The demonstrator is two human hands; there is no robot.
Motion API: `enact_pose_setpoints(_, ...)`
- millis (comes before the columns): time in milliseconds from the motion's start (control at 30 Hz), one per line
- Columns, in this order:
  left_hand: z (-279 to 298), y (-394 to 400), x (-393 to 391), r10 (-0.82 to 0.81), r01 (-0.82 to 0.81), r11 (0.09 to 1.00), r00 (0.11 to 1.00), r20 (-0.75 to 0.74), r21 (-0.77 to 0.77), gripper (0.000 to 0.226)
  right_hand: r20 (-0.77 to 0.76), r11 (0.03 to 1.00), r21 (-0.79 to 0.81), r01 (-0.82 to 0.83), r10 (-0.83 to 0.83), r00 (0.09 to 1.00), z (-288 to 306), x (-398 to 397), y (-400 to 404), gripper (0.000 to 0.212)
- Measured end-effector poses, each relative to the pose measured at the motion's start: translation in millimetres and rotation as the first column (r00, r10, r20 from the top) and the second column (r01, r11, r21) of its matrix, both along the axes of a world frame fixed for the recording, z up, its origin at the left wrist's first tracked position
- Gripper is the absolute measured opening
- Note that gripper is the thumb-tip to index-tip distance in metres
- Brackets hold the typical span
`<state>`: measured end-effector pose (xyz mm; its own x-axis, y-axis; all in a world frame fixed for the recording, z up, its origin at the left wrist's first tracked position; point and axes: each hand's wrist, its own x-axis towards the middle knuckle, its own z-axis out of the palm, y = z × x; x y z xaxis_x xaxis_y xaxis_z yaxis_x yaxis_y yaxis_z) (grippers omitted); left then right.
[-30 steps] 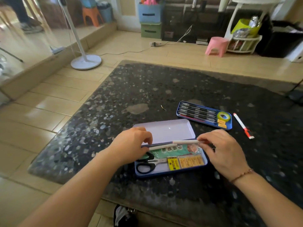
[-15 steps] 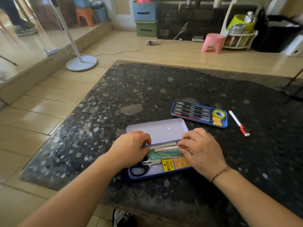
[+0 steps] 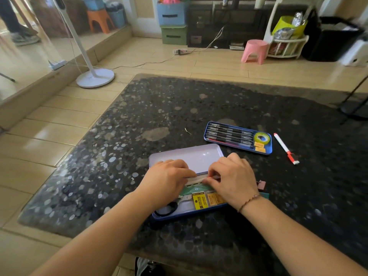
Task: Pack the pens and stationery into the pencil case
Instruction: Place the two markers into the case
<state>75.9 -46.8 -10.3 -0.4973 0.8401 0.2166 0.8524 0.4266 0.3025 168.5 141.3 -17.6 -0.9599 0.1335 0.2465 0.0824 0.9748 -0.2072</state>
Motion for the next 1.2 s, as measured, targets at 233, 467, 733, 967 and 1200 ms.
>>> enact_pose_setpoints(233, -3, 1, 2, -0.035, 0.033, 0.999, 0.996, -0.081, -0.031, 0.023, -0.190, 0.986, -0.120, 0.115, -0.137, 0.972, 13, 17, 43, 0.021)
enact_pose_setpoints(467, -5, 5, 9, 0.011, -0.013, 0.999, 0.998, -0.056, -0.033, 0.021, 0.228, 0.720, -0.041, 0.693, -0.669, 0.708, 5, 29, 148, 0.043)
enact_pose_setpoints(733, -4, 8, 10, 0.074, -0.073, 0.997, 0.997, 0.036, -0.026, 0.015, -0.157, 0.873, -0.261, 0.411, -0.459, 0.875, 18, 44, 128, 0.016)
enact_pose_setpoints(967, 2, -2, 3, 0.024, -0.025, 1.000, 0.978, 0.209, 0.001, 0.019, -0.028, 0.939, -0.196, -0.282, 0.282, 0.959, 19, 55, 36, 0.016)
enact_pose_setpoints(1200, 8, -10, 4, -0.035, 0.043, 0.998, 0.984, 0.177, -0.043, 0.019, 0.087, 0.934, -0.178, -0.311, 0.329, 0.940, 8, 55, 14, 0.022)
